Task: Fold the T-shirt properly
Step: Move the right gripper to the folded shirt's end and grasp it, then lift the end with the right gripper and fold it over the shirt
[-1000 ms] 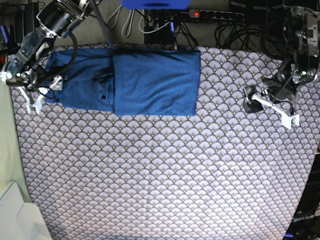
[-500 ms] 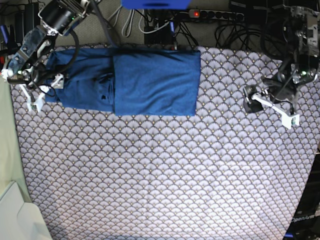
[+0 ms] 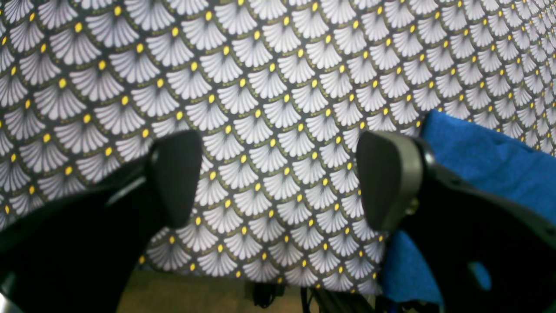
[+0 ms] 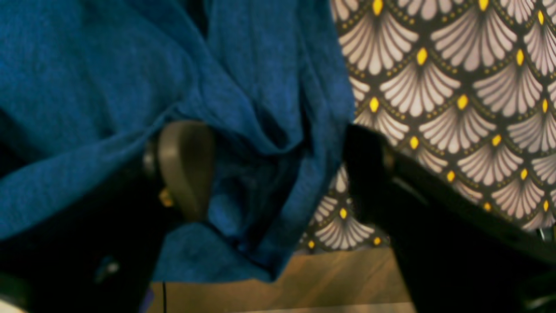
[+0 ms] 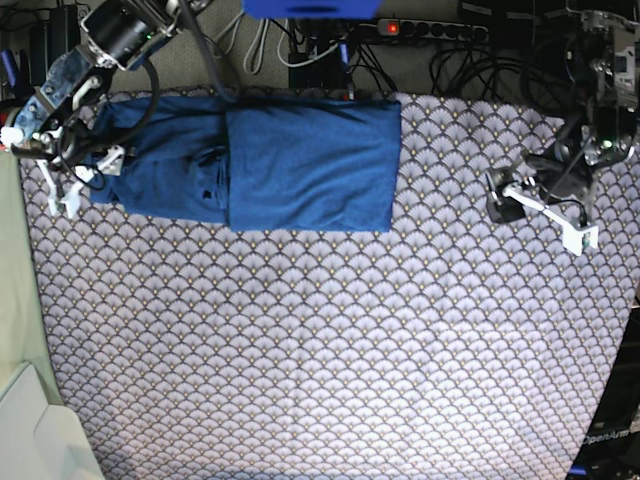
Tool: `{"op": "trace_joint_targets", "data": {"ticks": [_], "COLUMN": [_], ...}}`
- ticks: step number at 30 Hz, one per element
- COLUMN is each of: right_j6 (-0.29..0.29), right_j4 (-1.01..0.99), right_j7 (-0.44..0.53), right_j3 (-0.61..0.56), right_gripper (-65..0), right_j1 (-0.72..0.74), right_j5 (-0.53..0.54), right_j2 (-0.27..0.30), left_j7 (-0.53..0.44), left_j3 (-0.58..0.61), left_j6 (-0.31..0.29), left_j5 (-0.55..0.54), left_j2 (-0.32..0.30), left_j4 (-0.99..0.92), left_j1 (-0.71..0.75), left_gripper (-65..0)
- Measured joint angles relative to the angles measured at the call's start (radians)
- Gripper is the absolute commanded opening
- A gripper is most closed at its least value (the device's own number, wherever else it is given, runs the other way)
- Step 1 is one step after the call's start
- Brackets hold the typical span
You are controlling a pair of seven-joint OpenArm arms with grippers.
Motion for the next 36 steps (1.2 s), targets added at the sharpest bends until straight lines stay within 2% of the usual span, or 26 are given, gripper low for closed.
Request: {"op": "trace_joint_targets", "data": {"ticks": [4, 7, 11, 15, 20, 30, 36], "right_j6": [0.000, 0.000, 0.000, -0.001, 0.000, 0.000, 0.000], "right_j4": [0.000, 0.000, 0.005, 0.015, 0.032, 0.247, 0.265], "right_j7": [-0.006, -0.008, -0.013, -0.020, -0.024, -0.038, -0.037], "right_j3": [0.000, -0.010, -0.119, -0.212, -0.238, -0.242, -0.239], "right_gripper": [-36.6, -48.0, -65.0, -65.0, -65.0, -65.0, -65.0], "right_j1": [0.003, 0.001, -0.022, -0.040, -0.040, -0.045, -0.056], "right_j5": [-0.001, -0.005, -0.025, -0.051, -0.036, -0.020, -0.019], "right_j2": [0.000, 0.001, 0.008, 0.017, 0.007, -0.084, -0.099], "left_j7": [0.000, 0.000, 0.000, -0.003, 0.001, -0.003, 0.000], "left_j3": [0.000, 0.000, 0.000, 0.000, -0.014, -0.201, -0.305], "left_j6": [0.000, 0.000, 0.000, 0.000, -0.001, -0.004, -0.006], "left_j5": [0.000, 0.000, 0.000, 0.000, -0.004, -0.012, -0.012], "left_j2": [0.000, 0.000, 0.000, 0.000, 0.002, 0.002, 0.000], "left_j4": [0.000, 0.000, 0.000, 0.000, 0.002, 0.009, 0.009], "left_j1": [0.000, 0.000, 0.000, 0.002, 0.003, 0.038, 0.059], "left_gripper": [-10.6, -10.6, -10.6, -10.6, -10.4, -10.3, -10.3]}}
